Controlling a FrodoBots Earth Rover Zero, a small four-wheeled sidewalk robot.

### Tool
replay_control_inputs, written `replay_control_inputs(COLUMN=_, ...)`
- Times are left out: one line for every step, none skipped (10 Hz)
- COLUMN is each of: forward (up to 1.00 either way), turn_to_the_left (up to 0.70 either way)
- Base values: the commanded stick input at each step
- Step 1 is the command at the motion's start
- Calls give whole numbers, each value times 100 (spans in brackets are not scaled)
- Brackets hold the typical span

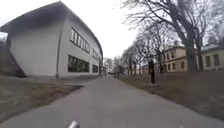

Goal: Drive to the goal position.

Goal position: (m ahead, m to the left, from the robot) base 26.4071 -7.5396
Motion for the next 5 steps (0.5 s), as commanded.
replay_control_inputs(forward=100, turn_to_the_left=1)
replay_control_inputs(forward=100, turn_to_the_left=1)
replay_control_inputs(forward=100, turn_to_the_left=1)
replay_control_inputs(forward=100, turn_to_the_left=1)
replay_control_inputs(forward=100, turn_to_the_left=1)
